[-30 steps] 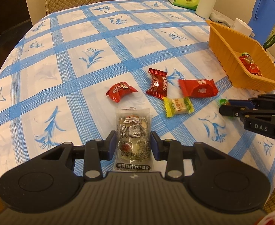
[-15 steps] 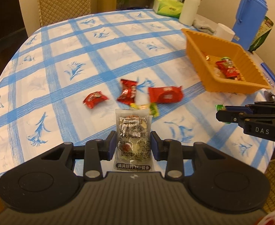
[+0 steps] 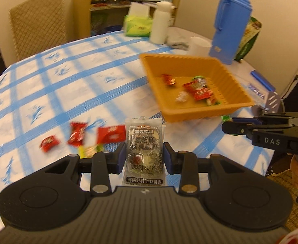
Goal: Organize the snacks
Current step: 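Carry the clear bag and green candy over the orange tray with both grippers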
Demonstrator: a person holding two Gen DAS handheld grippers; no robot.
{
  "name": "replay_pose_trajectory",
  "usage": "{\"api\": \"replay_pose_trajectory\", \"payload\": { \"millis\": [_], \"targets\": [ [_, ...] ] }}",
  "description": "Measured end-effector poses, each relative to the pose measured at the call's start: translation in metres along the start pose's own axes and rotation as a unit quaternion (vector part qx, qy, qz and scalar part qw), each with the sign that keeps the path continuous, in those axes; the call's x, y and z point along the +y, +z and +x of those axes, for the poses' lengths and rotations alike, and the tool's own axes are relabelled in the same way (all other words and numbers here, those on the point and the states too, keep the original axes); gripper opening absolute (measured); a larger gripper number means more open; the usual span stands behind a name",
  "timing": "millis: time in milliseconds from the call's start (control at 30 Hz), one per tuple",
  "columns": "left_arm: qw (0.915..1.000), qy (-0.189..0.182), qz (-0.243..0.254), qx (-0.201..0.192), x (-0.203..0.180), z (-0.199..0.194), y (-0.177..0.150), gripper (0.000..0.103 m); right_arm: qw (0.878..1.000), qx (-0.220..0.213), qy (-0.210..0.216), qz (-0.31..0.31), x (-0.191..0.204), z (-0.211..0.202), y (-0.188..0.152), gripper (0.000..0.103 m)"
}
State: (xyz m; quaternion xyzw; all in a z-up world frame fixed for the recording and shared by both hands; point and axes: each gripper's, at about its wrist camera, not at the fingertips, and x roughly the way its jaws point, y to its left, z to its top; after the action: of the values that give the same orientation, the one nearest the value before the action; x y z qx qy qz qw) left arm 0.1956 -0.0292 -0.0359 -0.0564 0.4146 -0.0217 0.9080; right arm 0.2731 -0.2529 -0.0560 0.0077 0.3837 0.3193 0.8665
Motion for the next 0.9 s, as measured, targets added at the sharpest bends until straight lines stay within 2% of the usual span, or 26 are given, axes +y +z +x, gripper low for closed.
{"api": "replay_pose_trajectory", "payload": {
  "millis": [267, 467, 667, 900],
  "targets": [
    [0.9996, -0.011, 0.020, -0.016, -0.042, 0.018, 0.028, 0.034, 0.999, -0.023, -0.026, 0.022, -0.048, -0.026, 0.009, 0.022],
    [0.9994, -0.006, 0.026, -0.022, -0.060, 0.037, 0.049, 0.034, 0.998, -0.041, -0.037, 0.028, -0.078, -0.032, 0.023, 0.022],
    [0.9992, 0.006, 0.030, -0.025, -0.073, 0.059, 0.072, 0.034, 0.997, -0.061, -0.043, 0.027, -0.101, -0.030, 0.043, 0.022],
    [0.9990, 0.021, 0.032, -0.021, -0.079, 0.090, 0.096, 0.034, 0.997, -0.062, -0.047, 0.031, -0.124, -0.014, 0.057, 0.022]
  ]
}}
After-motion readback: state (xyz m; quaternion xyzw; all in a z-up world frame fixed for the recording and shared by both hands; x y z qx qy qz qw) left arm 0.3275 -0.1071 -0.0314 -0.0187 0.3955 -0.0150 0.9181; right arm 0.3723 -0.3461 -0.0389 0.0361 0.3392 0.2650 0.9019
